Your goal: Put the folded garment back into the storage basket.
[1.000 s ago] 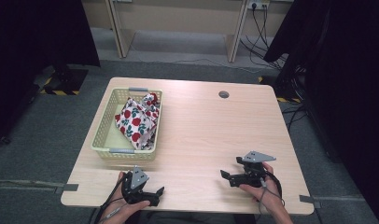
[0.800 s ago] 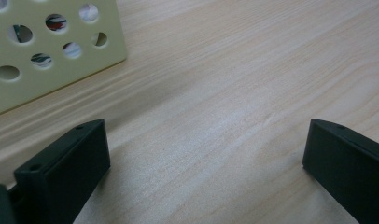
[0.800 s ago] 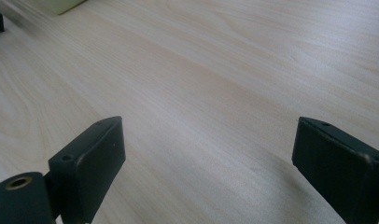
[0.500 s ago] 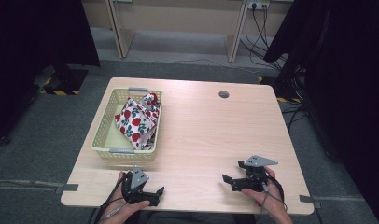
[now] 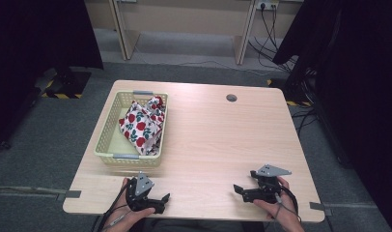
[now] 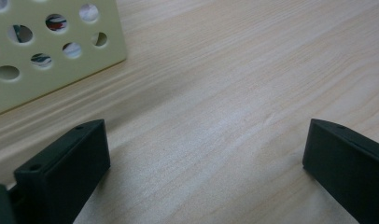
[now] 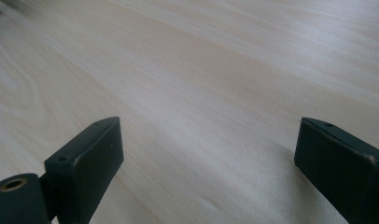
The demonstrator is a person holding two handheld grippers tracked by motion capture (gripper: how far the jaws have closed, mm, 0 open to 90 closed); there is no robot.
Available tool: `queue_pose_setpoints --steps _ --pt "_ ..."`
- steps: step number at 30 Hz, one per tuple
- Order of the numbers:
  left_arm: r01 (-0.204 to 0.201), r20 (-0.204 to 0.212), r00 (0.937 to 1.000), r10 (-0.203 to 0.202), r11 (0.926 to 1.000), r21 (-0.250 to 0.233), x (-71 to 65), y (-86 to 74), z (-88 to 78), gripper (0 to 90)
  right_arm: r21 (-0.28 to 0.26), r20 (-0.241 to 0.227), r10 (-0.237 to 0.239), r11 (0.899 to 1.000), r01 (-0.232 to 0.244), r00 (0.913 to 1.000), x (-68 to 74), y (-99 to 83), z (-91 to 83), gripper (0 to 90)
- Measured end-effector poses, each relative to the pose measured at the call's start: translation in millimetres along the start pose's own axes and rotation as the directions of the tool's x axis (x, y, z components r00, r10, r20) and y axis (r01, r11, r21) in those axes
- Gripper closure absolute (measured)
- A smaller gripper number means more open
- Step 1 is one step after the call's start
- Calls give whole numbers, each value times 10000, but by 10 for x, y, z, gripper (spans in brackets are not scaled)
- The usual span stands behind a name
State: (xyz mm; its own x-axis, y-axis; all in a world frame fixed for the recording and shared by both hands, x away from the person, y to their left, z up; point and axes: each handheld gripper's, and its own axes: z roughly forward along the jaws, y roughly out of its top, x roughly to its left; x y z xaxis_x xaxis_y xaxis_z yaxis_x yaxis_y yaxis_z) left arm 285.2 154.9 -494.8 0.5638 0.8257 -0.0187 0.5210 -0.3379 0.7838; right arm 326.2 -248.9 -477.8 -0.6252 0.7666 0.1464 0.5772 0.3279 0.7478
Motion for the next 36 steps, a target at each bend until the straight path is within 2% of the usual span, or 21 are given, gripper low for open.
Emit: queue_pose_setpoints --steps 9,20,21,23,36 --pt "-6 4 10000 6 10000 13 0 2 0 0 38 155 183 9998 -184 9997 28 -105 -113 79" --pt "-2 -2 10000 2 10000 4 0 0 0 0 34 329 185 9998 -186 9993 48 -190 -163 76" --pt "-2 -3 10000 2 10000 3 0 0 0 0 40 552 75 10000 -77 9984 56 -211 -175 72" --pt "-2 0 10000 2 10000 8 0 1 0 0 41 687 -16 10000 14 9976 59 -228 -182 63" --pt "4 -6 10000 -4 10000 -14 -1 -1 0 0 -285 806 87 9996 -65 9967 48 -334 -259 44"
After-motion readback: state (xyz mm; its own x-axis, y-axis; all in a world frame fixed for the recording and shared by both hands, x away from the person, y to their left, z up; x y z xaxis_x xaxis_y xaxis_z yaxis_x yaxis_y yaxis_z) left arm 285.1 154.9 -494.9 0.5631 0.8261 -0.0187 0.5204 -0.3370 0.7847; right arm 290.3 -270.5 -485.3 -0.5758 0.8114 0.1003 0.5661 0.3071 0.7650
